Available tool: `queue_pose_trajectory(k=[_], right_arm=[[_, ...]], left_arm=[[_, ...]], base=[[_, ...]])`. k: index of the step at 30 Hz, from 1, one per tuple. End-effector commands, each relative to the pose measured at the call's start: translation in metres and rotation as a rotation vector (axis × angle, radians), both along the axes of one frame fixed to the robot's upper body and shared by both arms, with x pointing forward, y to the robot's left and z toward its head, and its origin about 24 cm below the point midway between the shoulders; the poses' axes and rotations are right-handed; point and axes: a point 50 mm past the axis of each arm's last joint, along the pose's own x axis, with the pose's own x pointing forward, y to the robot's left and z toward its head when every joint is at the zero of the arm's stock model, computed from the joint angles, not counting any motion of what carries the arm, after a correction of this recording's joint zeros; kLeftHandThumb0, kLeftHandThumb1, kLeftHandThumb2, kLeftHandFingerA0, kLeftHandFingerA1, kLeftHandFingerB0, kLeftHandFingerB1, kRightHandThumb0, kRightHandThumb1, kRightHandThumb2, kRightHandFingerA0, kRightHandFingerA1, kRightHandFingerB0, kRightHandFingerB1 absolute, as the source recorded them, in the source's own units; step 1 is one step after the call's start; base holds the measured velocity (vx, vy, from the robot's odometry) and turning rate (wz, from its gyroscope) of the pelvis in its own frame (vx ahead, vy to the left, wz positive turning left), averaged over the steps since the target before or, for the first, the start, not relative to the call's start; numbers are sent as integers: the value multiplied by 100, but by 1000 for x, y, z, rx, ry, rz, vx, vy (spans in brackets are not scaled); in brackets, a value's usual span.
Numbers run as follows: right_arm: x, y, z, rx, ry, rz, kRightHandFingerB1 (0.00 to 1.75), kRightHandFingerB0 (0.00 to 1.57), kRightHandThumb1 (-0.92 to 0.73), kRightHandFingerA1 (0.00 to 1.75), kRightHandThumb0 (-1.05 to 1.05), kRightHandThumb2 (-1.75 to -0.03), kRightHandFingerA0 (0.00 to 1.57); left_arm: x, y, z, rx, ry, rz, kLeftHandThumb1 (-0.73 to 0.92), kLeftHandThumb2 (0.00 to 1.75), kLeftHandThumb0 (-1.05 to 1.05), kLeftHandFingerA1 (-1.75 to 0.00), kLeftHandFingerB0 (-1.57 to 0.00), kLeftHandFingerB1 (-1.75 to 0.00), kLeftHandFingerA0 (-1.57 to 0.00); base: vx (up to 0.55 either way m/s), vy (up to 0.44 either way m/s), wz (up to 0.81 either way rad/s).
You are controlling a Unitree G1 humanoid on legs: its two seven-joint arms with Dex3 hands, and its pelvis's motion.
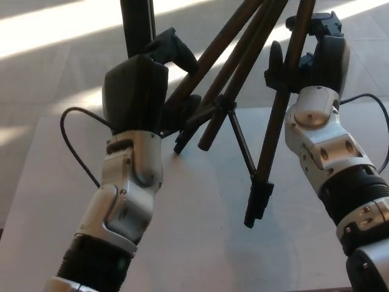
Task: Use both hands of the robot to pick up the tripod lying in the middle of the desk and make it stand upright on the desk
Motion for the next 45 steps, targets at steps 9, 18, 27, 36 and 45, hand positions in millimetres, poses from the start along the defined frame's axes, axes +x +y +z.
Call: queue_pose_trajectory(k=[9,18,27,36,45], right_arm=[[-38,75,82,-436,-616,320,155,88,-37,175,-11,-138,101],[-34,72,61,-447,-538,329,156,85,-39,175,-14,-135,100],[-27,60,37,-419,-423,319,128,102,-46,143,-22,-118,124],[-15,38,9,-385,-242,261,153,82,-44,167,-22,-126,101],[-5,13,-14,-388,-54,170,125,101,-45,137,-28,-113,121]], left_arm=[[-27,7,-80,-390,230,58,48,123,-21,-174,-81,-156,-95],[-35,9,-92,-396,270,57,55,116,-24,-174,-78,-152,-92],[-41,12,-101,-404,281,42,51,122,-26,-172,-82,-151,-95],[-43,16,-104,-357,284,61,50,120,-24,-170,-80,-147,-92],[-46,13,-108,-386,321,71,60,107,-27,-172,-74,-148,-88]], base=[[0,0,0],[0,0,0],[0,0,0],[0,0,0],[0,0,0]])
